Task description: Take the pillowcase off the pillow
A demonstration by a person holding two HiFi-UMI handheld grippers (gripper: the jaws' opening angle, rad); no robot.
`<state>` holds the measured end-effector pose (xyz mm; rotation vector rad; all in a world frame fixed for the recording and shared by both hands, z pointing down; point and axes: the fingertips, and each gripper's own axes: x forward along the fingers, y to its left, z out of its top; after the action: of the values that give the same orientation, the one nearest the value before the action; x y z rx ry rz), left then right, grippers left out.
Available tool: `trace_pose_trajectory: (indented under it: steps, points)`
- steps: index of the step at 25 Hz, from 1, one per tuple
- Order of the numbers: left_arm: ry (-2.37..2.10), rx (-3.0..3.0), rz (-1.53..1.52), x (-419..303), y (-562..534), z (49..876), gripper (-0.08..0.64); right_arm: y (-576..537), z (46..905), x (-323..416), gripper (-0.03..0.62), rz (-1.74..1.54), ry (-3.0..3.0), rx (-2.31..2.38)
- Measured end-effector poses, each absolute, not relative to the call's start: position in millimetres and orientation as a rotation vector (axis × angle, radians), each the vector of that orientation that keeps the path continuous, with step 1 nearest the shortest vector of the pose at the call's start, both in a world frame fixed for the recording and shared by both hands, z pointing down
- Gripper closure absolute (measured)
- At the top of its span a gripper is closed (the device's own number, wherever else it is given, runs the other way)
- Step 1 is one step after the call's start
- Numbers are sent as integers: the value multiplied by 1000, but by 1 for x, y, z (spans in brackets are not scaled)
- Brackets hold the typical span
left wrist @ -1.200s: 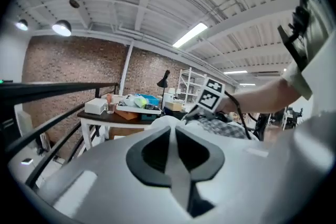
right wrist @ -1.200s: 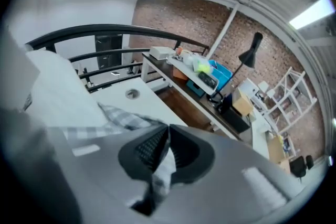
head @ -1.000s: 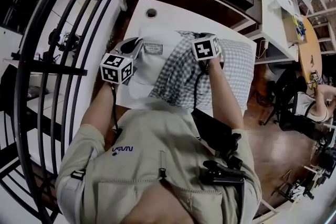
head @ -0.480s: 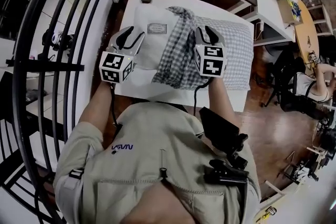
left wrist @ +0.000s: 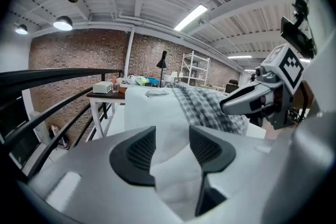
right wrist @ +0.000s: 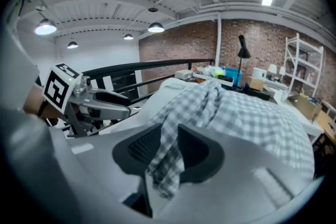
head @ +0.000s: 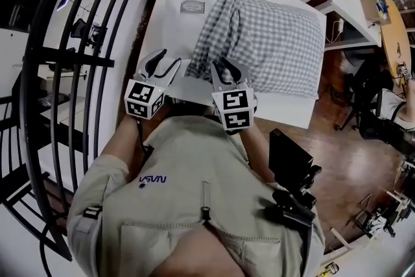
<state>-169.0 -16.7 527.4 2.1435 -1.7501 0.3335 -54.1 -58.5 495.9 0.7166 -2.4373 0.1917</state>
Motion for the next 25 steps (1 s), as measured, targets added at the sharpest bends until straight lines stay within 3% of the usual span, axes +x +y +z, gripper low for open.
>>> trace_pose_trajectory:
  steps: [12, 14, 15, 17, 25]
  points:
    - [-1631, 2114, 742, -137, 4, 617, 307, -15, 591, -60, 445, 208, -2279, 586]
    - [-1598, 2130, 829, -135, 5, 629, 379, -18, 600, -66, 452, 174, -2240, 637]
    - [-1593, 2146, 860, -135, 5, 630, 450, -20, 601, -68, 520, 149, -2225, 664]
    - [-1617, 2188, 853, -137, 3, 614, 512, -21, 589, -66, 568, 108, -2223, 709]
    - [-1757, 2336, 554, -167, -16, 503, 528, -40, 499, 8, 575, -115, -2183, 1049]
